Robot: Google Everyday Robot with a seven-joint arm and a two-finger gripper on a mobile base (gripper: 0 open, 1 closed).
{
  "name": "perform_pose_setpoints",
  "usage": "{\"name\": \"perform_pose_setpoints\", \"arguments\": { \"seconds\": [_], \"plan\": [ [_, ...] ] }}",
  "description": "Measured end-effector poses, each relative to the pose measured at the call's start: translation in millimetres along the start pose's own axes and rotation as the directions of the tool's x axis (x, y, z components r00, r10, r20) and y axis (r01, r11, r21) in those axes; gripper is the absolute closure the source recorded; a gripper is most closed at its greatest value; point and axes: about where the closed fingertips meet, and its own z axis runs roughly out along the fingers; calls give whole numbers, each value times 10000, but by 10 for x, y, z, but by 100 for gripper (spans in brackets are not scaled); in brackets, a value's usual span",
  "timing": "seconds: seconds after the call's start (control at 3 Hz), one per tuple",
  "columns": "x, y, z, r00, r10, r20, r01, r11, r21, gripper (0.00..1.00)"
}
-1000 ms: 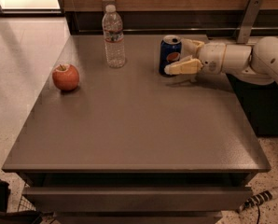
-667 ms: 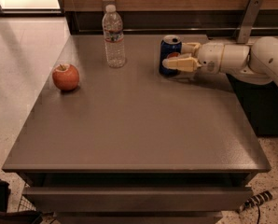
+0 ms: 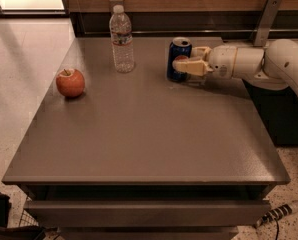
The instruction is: Knock pepsi can over
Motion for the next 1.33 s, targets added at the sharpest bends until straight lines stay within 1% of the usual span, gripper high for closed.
{"name": "perform_pose_setpoints", "arguments": {
  "seconds": [0.33,0.67,1.0,1.33],
  "plan": [
    [-13,5,24,9999,-36,-142,35,10000,-6,100],
    [-106,-1,64,9899,-315,-1380,342,9993,173,100],
    [-313,-20,-48,9533,-747,-2927,943,9941,532,100],
    [-431,0,-127,8983,-987,-4282,1396,9881,651,100]
  ]
}}
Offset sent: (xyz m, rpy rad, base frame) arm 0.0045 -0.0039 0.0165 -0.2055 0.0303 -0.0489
